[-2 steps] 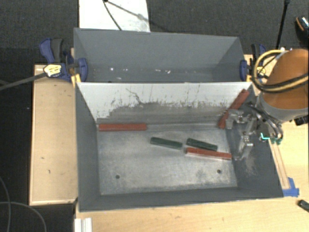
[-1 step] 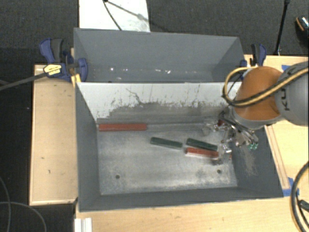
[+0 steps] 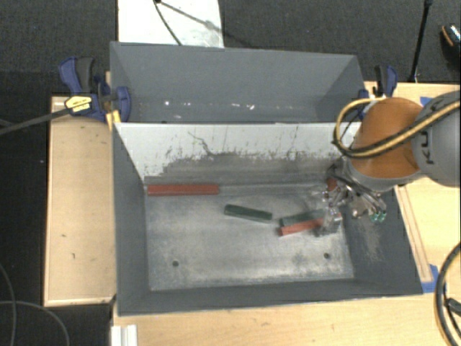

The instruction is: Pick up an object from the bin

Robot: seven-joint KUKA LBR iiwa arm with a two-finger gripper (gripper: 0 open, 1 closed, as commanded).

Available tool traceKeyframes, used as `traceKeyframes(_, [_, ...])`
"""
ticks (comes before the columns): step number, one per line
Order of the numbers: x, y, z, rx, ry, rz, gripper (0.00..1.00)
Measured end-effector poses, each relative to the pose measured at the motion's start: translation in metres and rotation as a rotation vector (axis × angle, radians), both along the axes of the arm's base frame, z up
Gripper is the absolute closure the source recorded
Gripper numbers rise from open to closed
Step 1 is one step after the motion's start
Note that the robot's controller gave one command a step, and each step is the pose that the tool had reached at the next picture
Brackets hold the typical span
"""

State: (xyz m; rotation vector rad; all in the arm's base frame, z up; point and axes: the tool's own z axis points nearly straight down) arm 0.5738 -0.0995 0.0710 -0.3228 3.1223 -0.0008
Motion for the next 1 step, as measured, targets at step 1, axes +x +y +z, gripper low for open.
traceKeyframes(1, [0.0205, 0.0158, 0.1511, -0.002, -0.008, 0.281, 1.00])
